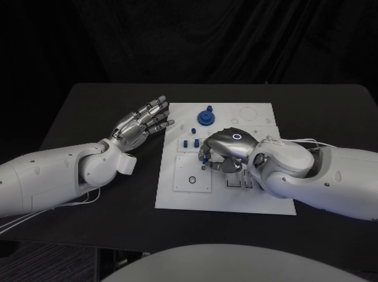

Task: Assemble the parts on the task board

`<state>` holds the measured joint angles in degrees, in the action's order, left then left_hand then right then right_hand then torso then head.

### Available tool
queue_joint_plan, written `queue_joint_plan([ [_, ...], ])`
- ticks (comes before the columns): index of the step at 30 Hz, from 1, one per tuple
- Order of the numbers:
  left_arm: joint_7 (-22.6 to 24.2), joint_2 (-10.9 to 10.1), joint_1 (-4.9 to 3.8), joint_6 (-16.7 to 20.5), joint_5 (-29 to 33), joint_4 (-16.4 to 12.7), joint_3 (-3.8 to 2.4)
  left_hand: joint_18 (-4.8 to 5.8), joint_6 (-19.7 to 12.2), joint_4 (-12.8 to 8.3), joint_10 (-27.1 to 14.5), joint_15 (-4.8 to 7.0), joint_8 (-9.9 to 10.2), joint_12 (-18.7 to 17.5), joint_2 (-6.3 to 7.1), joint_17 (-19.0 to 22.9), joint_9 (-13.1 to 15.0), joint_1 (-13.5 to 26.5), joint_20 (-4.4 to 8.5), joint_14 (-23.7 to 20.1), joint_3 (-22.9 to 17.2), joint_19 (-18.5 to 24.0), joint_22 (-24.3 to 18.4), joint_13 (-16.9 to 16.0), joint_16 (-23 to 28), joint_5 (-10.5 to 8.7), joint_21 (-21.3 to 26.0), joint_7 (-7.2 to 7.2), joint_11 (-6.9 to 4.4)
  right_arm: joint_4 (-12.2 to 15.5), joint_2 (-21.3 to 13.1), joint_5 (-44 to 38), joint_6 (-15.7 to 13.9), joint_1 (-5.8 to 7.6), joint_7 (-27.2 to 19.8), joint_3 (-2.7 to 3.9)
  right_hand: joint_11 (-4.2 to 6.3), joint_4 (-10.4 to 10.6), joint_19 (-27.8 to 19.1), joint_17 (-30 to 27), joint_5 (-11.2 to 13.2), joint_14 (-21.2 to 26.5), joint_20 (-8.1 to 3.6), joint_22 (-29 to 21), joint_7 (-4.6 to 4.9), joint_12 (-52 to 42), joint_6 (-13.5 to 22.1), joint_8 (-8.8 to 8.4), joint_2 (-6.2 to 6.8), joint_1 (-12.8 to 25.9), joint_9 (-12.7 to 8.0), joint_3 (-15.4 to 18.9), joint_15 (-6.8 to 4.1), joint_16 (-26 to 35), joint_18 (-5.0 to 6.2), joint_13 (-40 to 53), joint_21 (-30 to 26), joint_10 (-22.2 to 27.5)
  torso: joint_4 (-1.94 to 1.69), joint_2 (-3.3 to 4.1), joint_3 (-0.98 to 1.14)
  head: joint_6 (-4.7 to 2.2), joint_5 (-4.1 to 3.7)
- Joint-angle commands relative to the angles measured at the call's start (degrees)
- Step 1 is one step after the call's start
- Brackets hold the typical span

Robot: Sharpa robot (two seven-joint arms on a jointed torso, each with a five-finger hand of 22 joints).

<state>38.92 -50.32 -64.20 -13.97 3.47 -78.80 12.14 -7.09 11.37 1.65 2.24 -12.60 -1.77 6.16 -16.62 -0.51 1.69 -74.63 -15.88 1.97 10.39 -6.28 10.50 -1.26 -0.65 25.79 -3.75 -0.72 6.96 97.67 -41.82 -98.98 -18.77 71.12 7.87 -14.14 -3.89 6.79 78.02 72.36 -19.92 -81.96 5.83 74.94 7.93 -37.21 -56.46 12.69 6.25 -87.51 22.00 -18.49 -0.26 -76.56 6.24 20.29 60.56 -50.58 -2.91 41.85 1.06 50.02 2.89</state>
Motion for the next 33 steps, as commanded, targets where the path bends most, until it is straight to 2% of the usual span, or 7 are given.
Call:
queue_joint_plan([
  [1, 6.7, 0.1, 0.09, -0.9, 0.3, 0.0, -0.05, -0.49, 0.1, 0.2, 0.1, 0.10, 0.1, 0.3, -0.10, 0.0, 0.0, -0.3, -0.06, -0.3, -0.3, 0.2, 0.1, 0.0, -0.1, 0.35, -0.1, 0.05, 0.46, -0.1, 0.2, -0.8, 0.7, -0.29, 0.9, 0.02, -0.15, -0.3, 0.1, 0.0, 0.3, -0.4, -0.01, 7.5, -0.19, 0.3, 0.3, -0.23, 0.46, 0.0, 0.1, 0.0, 0.11, -0.1, -0.54, -0.1, 0.1, -0.3, -0.05, 0.02, -0.04, -0.02, 0.08],
  [7, 6.6, 0.0, 0.11, -0.8, 0.3, 0.0, -0.05, -0.49, 0.1, 0.2, 0.1, 0.10, 0.1, 0.3, -0.09, 0.0, 0.0, -0.3, -0.06, -0.3, -0.3, 0.2, 0.0, 0.0, -0.1, 0.35, -0.1, 0.05, 0.46, 0.3, 0.1, -0.8, 1.1, -0.46, 0.8, 0.02, -0.14, -0.3, 0.1, -0.2, 0.3, -0.3, -0.01, 7.5, -0.20, 0.3, 0.3, -0.23, 0.46, 0.0, 0.1, 0.0, 0.10, 0.0, -0.54, -0.1, 0.1, -0.4, 0.08, 0.00, 0.00, -0.02, 0.39],
  [18, 6.4, 0.1, 0.12, -0.8, 0.3, 0.1, -0.05, -0.49, 0.0, 0.1, 0.0, 0.09, 0.1, 0.3, -0.09, 0.0, 0.0, -0.4, -0.07, -0.3, -0.4, 0.2, 0.1, 0.0, -0.1, 0.36, -0.1, 0.04, 0.45, 1.1, -0.4, -0.8, 1.6, -0.53, 0.9, 0.02, -0.15, -0.3, 0.1, -0.2, 0.3, -0.3, -0.01, 7.5, -0.20, 0.3, 0.3, -0.23, 0.47, 0.0, 0.1, 0.0, 0.10, 0.1, -0.51, -0.1, 0.0, -0.4, 0.01, -0.07, 0.08, -0.02, 0.49],
  [33, 6.1, 0.7, 0.12, -1.2, 0.3, 0.6, -0.05, -0.49, -0.1, 0.0, 0.0, 0.07, 0.1, 0.2, -0.07, 0.0, 0.0, -0.4, -0.09, -0.2, -0.5, 0.2, 0.1, 0.0, -0.1, 0.39, -0.2, 0.03, 0.42, 0.6, 0.0, -0.8, 2.6, -0.56, 0.9, 0.02, -0.16, -0.3, -0.1, -0.6, 0.4, -0.1, 0.00, 7.4, -0.19, 0.5, 0.4, -0.28, 0.51, 0.1, 0.1, 0.0, 0.11, 0.4, -0.43, -0.2, -0.5, -0.5, 0.15, -0.14, 0.09, -0.02, 0.65],
])
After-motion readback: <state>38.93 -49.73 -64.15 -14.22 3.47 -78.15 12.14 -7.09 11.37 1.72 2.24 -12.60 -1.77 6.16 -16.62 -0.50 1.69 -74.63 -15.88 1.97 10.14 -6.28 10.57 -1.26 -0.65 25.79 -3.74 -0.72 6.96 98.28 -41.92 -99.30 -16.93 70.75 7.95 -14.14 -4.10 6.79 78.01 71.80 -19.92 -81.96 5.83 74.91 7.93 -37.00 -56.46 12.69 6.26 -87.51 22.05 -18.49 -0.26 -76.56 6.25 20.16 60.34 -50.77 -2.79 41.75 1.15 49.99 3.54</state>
